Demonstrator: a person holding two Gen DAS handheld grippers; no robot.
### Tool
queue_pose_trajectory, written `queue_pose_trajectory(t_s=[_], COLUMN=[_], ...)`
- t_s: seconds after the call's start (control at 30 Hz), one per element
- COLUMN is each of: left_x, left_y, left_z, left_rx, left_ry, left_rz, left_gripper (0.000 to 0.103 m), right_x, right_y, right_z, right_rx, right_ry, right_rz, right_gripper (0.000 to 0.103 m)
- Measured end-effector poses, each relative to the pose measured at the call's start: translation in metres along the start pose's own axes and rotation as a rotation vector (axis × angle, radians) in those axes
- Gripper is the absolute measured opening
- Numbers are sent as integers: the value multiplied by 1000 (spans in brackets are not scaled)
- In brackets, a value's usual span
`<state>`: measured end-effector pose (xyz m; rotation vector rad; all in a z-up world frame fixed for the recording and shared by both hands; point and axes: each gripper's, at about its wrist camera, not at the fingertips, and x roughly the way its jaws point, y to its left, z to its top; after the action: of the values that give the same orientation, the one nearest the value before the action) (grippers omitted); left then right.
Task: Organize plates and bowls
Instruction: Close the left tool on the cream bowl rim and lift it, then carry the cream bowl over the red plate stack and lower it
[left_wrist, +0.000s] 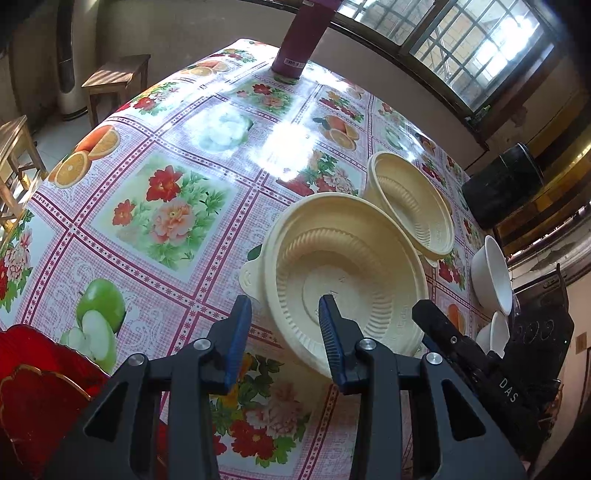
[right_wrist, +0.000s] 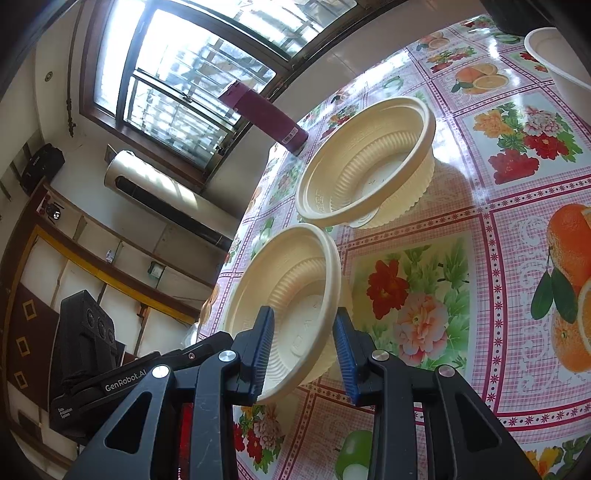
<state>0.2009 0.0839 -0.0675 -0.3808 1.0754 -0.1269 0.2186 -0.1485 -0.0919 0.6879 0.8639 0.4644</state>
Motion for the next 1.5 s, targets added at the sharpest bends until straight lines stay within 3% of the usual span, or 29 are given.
queue_pose_trajectory(t_s=[0.2,0.27,0.37,0.47,1.0,1.5], left_x=[5,6,6,7,-16,-50], left_y=[0,1,2,3,2,0], left_z=[-1,-1,-1,-2,-13,-43], left_rx=[-16,-20,-20,-18,2,55], left_ry=[7,10,8,15,-15,-65], left_rz=[-8,-16,-7,-7,-15,-21], left_gripper=[36,35,23,19,19,19], right_x=[4,5,2,0,-19,-60], right_y=[-2,-5,-5,-6,-1,22], right_z=[-1,0,1,1,-12,-49], right_rx=[-1,10,6,9,-1,-69], right_ry=[9,11,2,-2,-8,-65], right_rz=[-35,-36,-46,-45,-16,-8], right_gripper=[14,14,14,14,14,14])
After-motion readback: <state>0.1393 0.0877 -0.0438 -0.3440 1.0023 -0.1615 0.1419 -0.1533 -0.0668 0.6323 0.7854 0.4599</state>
